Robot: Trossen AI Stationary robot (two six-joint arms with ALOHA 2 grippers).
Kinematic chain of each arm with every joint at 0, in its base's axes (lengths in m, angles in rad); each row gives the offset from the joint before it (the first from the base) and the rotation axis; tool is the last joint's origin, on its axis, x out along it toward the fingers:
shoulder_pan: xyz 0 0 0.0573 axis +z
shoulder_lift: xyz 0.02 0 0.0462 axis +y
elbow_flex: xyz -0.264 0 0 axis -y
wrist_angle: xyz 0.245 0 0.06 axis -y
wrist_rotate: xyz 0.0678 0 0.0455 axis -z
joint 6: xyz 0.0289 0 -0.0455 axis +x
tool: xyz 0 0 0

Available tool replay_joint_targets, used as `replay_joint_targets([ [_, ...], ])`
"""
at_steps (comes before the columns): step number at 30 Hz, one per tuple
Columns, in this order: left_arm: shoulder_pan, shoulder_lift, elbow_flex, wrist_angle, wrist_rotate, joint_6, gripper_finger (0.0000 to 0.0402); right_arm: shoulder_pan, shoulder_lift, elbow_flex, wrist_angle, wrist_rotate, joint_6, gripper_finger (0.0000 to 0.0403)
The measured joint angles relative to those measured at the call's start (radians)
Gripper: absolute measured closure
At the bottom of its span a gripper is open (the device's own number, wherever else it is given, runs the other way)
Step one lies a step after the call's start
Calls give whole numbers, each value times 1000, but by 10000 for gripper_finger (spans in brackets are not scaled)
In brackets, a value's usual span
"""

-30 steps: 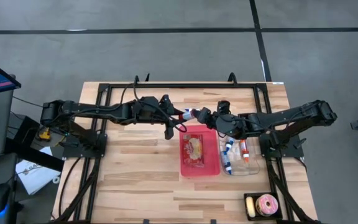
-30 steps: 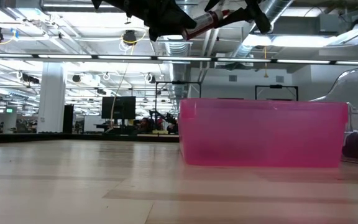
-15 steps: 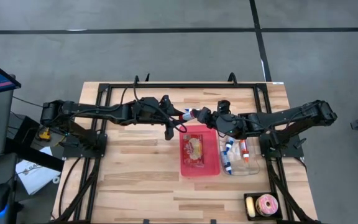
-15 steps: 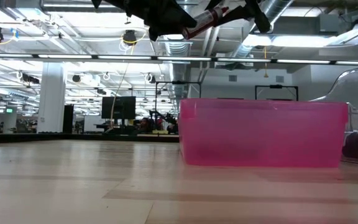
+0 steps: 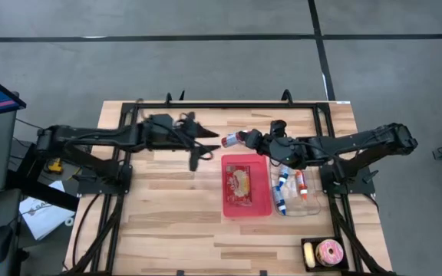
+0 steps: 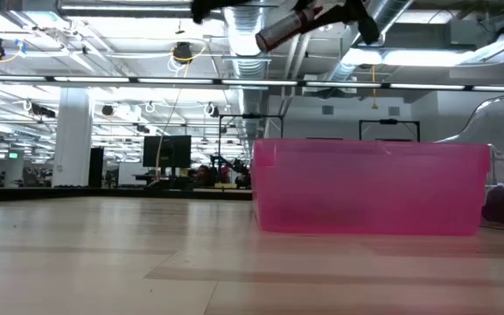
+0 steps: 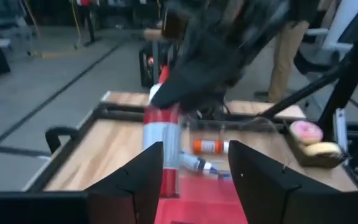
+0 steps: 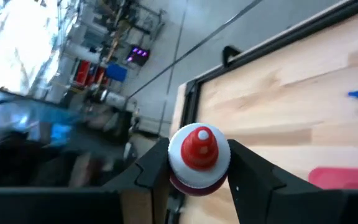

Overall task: Pick & Place Food Item
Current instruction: Put the red food coloring bottle into the transparent bin

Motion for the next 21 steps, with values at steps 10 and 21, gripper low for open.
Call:
replay_joint_targets([
  [10,1,-252,0,-252,-158,25,225,41,-4,0,-395,-70,140,282],
  [21,2,-430,-67,-398,-237,-89,225,407,-4,0,-1039,-223,814,283],
])
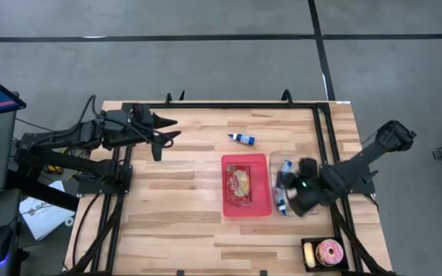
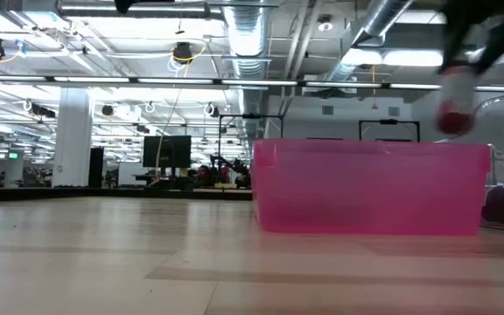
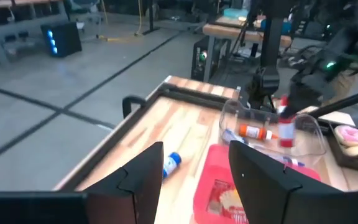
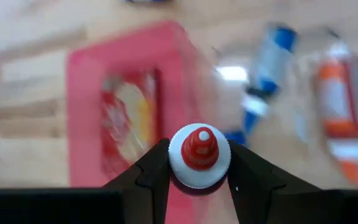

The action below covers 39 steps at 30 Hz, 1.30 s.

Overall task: Pick & Place Food Item
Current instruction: Put the red food coloring bottle into the transparent bin, then put the blue food coloring bottle into the transparent bin

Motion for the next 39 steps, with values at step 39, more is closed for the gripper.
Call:
replay_joint_targets([
  [39,101,362,-151,307,238,-23,225,88,94,-122,-64,-230,35,164],
])
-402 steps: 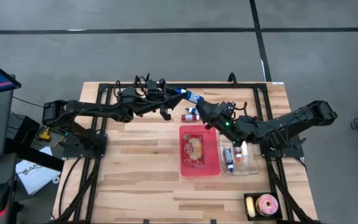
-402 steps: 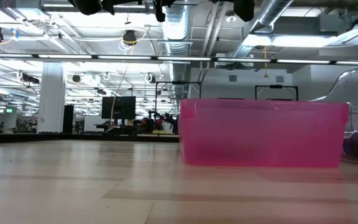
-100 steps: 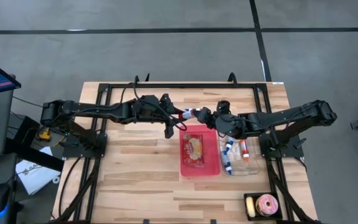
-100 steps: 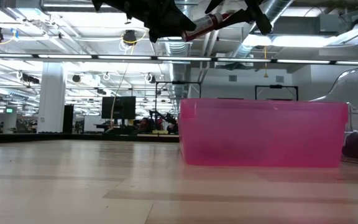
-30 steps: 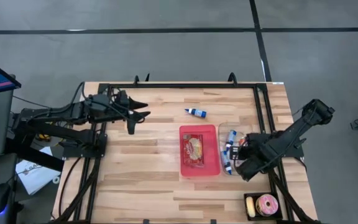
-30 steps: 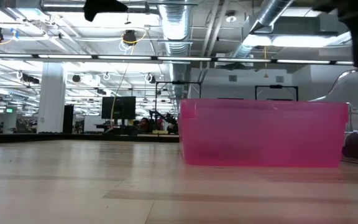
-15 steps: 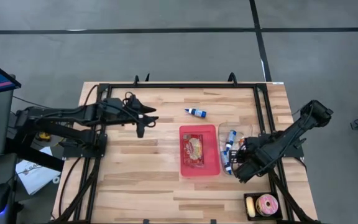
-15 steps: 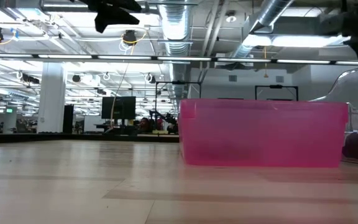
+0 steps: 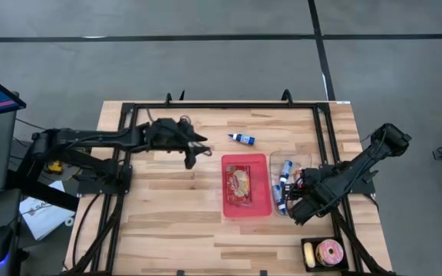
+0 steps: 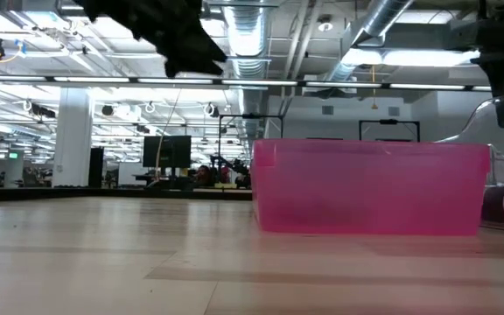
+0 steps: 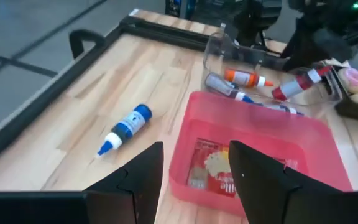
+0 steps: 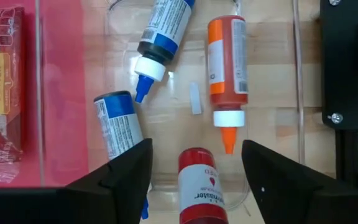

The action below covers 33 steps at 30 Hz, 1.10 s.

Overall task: Pick & Place Food Item
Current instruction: Put the blue food coloring bottle into the transparent bin

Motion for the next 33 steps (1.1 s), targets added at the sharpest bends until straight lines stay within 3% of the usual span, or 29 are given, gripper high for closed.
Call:
replay_joint_targets([
  [5,129,121,23,43,157,1,225,0,-6,1,25,3,0,165],
  [10,208,254,147,-6,280,205,225,-14,-30,2,41,32,0,165],
  [16,261,437,311,-156,298,557,225,-41,-74,2,45,72,-5,165],
  [20,277,555,380,-194,308,694,225,-59,-104,2,52,102,-7,165],
  [33,299,816,574,-266,308,818,225,-105,-160,2,52,140,-29,165],
])
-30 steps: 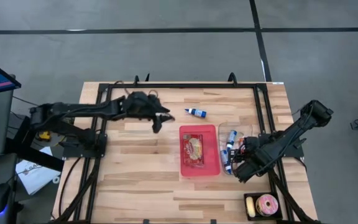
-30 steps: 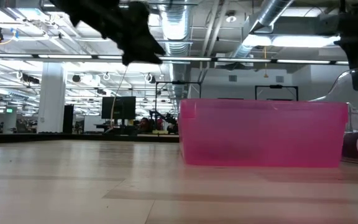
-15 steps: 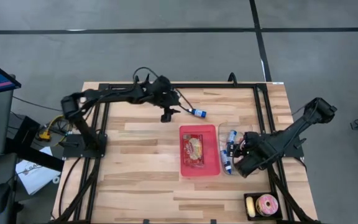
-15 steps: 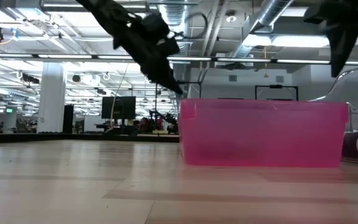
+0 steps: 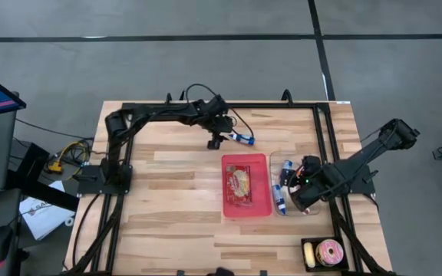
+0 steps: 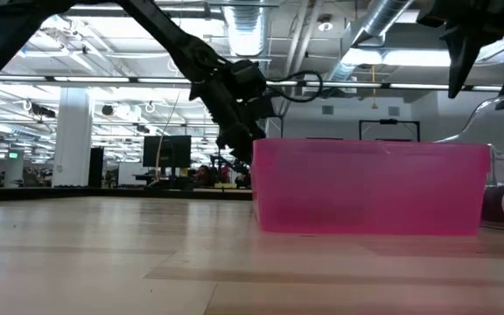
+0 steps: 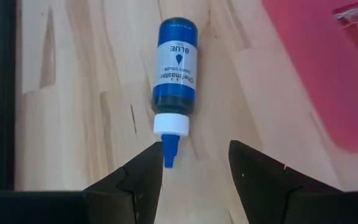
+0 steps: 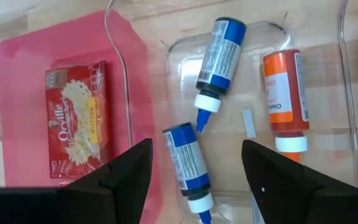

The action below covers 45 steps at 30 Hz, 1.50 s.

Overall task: Pick & Place Food Item
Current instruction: Put the blue food coloring bottle into the transparent bin

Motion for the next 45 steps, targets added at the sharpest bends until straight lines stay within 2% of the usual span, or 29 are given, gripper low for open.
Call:
replay_joint_targets([
  [11,3,89,82,-2,-1,44,225,-19,0,0,28,20,1,165],
  [17,2,94,100,7,-5,43,225,-19,0,0,35,22,1,165],
  [22,-11,90,99,-37,-7,15,225,-19,0,0,45,23,1,165],
  [25,-24,46,96,-101,23,-79,225,-19,-15,0,117,94,-37,165],
  [29,-26,-96,97,-134,232,-278,225,-58,-53,1,254,241,-254,165],
  [31,-34,-188,75,-119,290,-344,225,-117,-65,14,282,247,-431,166],
  [33,-47,-289,38,-97,294,-379,225,-205,-73,36,284,223,-621,170],
  [36,-70,-447,-34,-92,297,-436,225,-378,-80,70,315,128,-937,175],
  [39,-95,-610,-131,-43,277,-555,225,-581,-81,84,406,-19,-1261,176],
  [43,-159,-815,-268,75,121,-704,225,-847,-37,84,484,-297,-1557,177],
  [45,-203,-897,-329,126,24,-755,225,-946,9,84,507,-401,-1672,177],
])
